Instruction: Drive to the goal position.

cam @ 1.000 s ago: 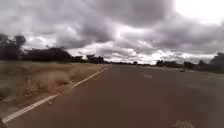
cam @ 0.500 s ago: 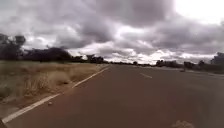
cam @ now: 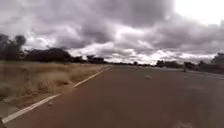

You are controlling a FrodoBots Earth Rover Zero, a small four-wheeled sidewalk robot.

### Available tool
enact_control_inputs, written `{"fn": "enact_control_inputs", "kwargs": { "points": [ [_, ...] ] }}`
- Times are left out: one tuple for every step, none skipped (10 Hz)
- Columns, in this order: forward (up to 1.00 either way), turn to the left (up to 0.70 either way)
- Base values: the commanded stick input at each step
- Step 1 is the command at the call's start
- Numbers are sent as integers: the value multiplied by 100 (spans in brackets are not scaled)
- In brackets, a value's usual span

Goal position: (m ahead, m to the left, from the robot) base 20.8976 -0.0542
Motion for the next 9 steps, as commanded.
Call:
{"fn": "enact_control_inputs", "kwargs": {
  "points": [
    [85, 4],
    [85, 4],
    [85, 4],
    [85, 4],
    [85, 4],
    [85, 4],
    [85, 4],
    [85, 4],
    [85, 4]
  ]
}}
